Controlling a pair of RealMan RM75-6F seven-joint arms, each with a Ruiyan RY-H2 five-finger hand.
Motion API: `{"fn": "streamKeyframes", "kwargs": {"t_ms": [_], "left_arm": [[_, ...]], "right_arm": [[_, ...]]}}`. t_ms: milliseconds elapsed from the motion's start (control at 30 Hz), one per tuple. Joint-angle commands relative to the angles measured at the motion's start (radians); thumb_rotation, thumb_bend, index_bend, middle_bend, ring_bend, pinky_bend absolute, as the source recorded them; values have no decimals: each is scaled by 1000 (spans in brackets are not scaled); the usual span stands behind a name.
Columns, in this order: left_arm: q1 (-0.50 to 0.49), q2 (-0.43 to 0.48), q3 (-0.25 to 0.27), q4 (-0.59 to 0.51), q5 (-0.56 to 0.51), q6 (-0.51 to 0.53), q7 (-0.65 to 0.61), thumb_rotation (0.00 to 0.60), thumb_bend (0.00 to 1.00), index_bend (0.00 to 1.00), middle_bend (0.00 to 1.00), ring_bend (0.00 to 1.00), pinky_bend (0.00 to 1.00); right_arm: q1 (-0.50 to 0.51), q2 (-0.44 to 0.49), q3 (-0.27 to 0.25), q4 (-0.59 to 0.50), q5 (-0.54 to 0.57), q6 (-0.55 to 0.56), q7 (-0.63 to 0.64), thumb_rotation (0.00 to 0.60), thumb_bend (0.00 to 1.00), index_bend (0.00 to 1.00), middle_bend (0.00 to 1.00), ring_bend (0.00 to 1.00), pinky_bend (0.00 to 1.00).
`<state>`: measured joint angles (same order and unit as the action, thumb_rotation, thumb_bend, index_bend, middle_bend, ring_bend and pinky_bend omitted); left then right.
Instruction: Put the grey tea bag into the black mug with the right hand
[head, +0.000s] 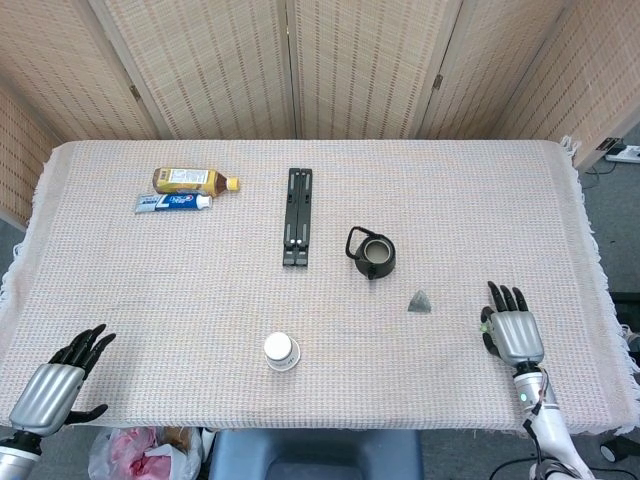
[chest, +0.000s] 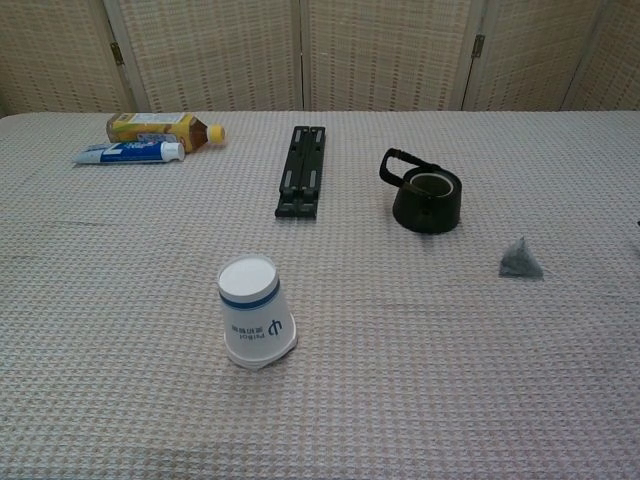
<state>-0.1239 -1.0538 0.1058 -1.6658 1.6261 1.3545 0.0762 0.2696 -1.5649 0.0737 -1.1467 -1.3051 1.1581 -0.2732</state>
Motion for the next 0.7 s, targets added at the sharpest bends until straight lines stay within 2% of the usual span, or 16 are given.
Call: {"fn": "streamKeyframes", "kwargs": {"t_ms": [33,700], "left_arm": [[0,1,1,0,2,1,-2,600,58,0,0,25,257],[0,3,1,8,7,6,-18,600,58,0,0,25,257]], "right_arm": [[1,-4,0,4,1,-1,2,600,330,467,12,0,0],[5,-15,9,13,6,0,7,600,368,607,79,0,0]]}}
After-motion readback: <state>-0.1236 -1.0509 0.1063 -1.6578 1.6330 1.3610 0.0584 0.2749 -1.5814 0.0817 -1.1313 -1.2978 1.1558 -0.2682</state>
